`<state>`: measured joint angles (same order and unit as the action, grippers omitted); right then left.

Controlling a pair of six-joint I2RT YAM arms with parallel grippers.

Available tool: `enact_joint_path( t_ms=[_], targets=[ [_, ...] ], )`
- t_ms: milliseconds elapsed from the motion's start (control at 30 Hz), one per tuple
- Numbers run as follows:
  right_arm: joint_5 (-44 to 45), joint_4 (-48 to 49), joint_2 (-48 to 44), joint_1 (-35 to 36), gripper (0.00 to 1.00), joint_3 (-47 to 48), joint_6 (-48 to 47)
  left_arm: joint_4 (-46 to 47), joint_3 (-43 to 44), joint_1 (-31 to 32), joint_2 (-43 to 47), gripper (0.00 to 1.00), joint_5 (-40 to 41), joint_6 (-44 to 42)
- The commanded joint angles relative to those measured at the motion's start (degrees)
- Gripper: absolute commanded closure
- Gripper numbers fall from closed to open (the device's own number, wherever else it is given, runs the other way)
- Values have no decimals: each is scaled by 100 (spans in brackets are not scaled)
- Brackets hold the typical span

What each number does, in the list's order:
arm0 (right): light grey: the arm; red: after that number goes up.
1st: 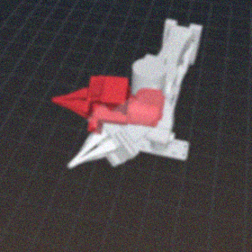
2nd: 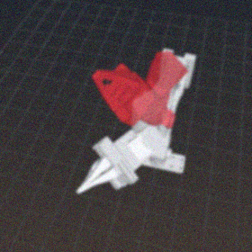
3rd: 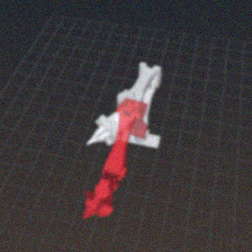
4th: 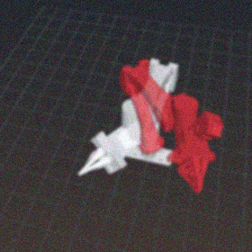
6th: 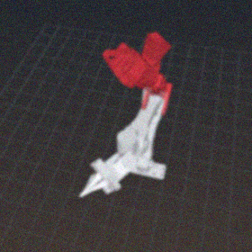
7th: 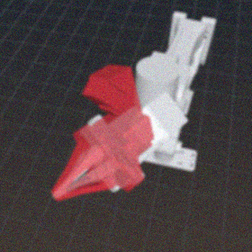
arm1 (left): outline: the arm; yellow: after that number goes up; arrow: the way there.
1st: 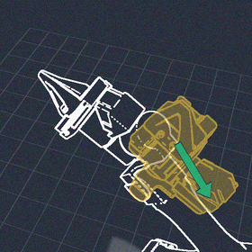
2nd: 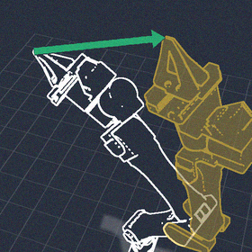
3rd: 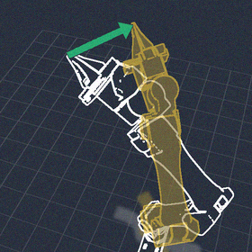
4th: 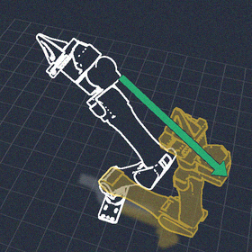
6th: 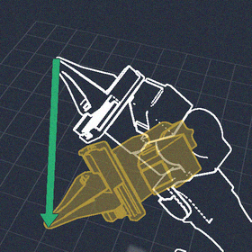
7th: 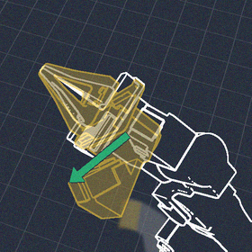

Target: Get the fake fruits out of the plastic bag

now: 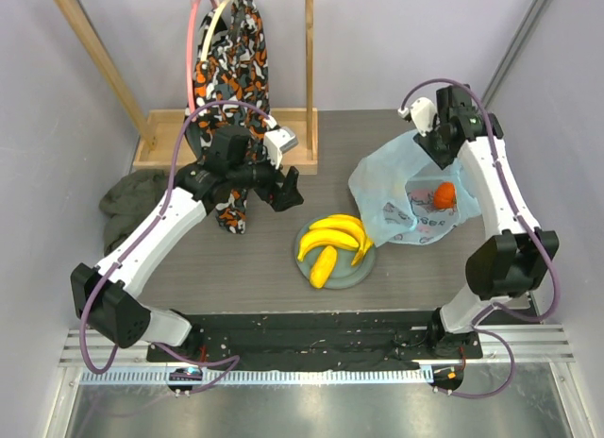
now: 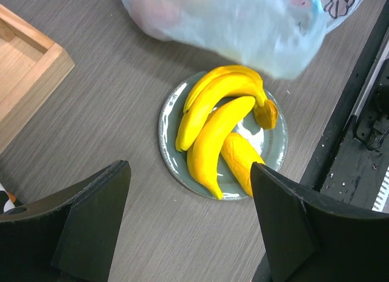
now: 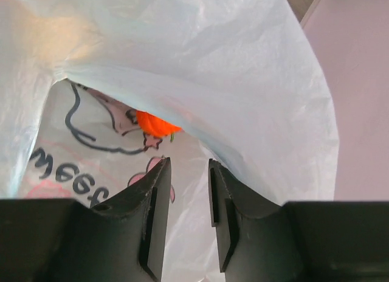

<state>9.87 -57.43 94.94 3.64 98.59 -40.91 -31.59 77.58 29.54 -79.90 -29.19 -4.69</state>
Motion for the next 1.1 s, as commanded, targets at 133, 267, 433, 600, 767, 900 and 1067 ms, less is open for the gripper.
enact_joint_path(
  t_ms=[133,267,433,600,767,900,1067],
  targets=[
    [-45,-58,410,-91,61,-631,460,321,293,-27,-17,15,-192,170],
    [146,-155,692,-83,55,-201,601,329,275,-18,35,15,-184,179],
    [-432,-848,693,-74,40,485,522,303,196,-18,80,15,-140,117],
    [-1241,-1183,868,-83,37,346,917,338,161,-27,10,15,-175,126],
    [-1206,-981,1237,-83,34,125,1392,338,178,-27,-8,15,-166,179],
    [-1523,-981,1378,-91,34,617,1498,303,161,-36,0,15,-87,82],
    [-1629,-1165,1677,-91,34,1172,1436,312,117,-54,-34,14,-87,82]
  ],
)
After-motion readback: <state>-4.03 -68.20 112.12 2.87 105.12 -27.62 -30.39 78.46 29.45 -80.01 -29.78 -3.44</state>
